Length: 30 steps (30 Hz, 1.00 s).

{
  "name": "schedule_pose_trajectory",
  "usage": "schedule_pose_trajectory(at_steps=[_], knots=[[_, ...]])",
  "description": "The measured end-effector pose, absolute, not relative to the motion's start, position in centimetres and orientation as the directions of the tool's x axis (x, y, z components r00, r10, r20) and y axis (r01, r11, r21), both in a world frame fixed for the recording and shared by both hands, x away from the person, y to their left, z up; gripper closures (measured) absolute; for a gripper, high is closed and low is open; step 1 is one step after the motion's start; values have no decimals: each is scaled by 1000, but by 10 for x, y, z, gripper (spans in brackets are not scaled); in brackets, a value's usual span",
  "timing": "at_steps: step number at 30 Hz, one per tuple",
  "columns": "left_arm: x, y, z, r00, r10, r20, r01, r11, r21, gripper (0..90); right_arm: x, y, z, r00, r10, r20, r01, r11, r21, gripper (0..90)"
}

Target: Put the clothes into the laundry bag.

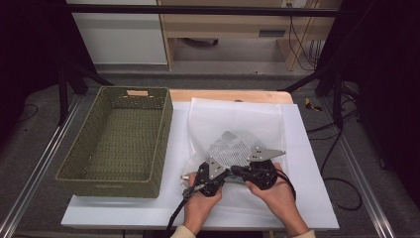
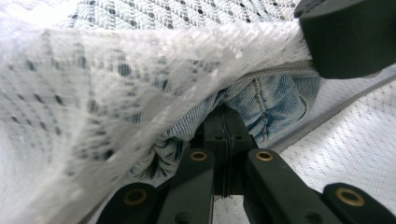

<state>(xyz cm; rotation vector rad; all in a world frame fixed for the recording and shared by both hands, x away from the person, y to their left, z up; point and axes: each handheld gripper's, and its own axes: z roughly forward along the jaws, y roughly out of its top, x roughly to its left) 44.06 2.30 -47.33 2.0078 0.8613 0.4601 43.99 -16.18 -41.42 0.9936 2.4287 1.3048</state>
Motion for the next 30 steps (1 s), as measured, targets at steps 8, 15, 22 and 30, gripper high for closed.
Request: schedule_pose_trajectory(at_steps=[8, 15, 22, 30], knots=[[438, 23, -475, 699, 715, 0, 397, -388, 832, 900, 439, -166, -414, -747, 652, 127, 465, 378, 800, 894], [437, 22, -476, 700, 714, -6, 406, -391, 826, 900, 439, -168, -415, -742, 657, 133, 474, 374, 797, 894], [442, 20, -476, 689, 724, -3, 409, -386, 827, 900, 439, -168, -416, -743, 657, 126, 469, 377, 798, 894], [448, 17, -478, 670, 742, 5, 412, -377, 829, 900, 439, -168, -417, -738, 663, 127, 475, 376, 796, 894]])
